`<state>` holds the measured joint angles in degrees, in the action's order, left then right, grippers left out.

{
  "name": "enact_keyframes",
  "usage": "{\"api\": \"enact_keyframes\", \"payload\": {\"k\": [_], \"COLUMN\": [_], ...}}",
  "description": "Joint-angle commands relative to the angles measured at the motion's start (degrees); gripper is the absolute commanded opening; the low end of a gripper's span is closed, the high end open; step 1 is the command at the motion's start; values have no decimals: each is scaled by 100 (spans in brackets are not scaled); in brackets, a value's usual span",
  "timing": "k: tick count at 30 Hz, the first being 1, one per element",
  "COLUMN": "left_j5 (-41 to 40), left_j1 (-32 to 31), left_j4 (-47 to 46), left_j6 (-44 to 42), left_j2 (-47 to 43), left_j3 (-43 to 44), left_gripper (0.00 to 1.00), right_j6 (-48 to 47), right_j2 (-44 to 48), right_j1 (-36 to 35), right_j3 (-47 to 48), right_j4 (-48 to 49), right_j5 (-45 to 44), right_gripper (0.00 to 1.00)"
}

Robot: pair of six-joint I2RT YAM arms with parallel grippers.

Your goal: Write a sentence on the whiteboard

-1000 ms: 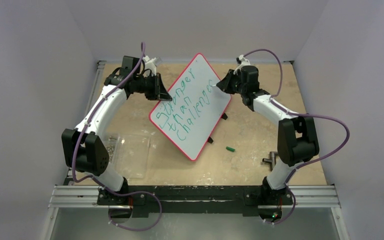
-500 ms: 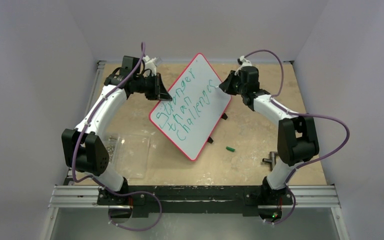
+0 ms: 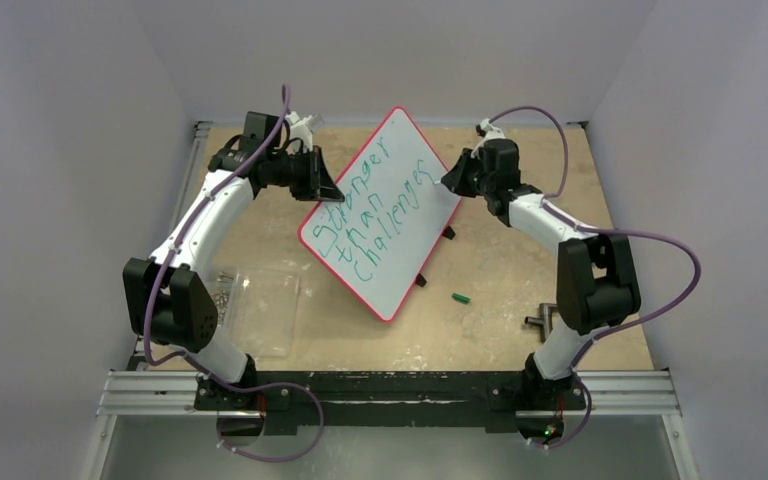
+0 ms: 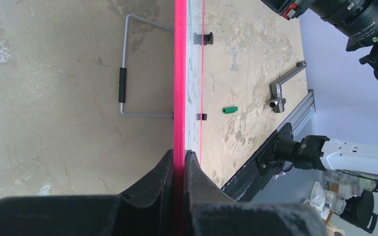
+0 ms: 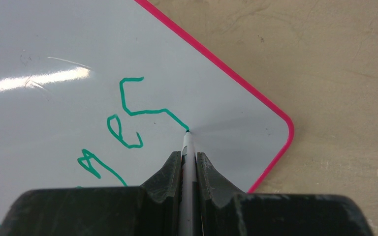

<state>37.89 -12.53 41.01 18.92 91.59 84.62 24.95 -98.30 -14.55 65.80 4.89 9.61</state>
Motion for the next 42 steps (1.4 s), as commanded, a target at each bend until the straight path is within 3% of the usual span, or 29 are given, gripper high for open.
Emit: {"api": "enact_keyframes", "payload": {"k": [1,12,22,35,42], "left_j5": [-387,-447,-467,-577,-581], "left_j1": [-30,-30,-30,-64,-163], "left_j4": [-201,-189,-172,401,510], "left_j6": [-367,-396,-431,-861,-660], "left_j2": [-341,-340,-300,18,150], "left_j3": [46,46,50,291,326], "left_gripper": [0,0,0,0,0], "right_j6": [-62,39,-197,-61,107], "right_j2": [303,505,1440,2666,3019], "right_j1": [-57,-55,-65,-75,-74], "right_j3": [-121,-13,-42,-743,-1227], "right_j4": [-52,-16,-610,-567,-355], "right_j5": [320,736,8,-95,38], "right_gripper": [0,0,0,0,0]}}
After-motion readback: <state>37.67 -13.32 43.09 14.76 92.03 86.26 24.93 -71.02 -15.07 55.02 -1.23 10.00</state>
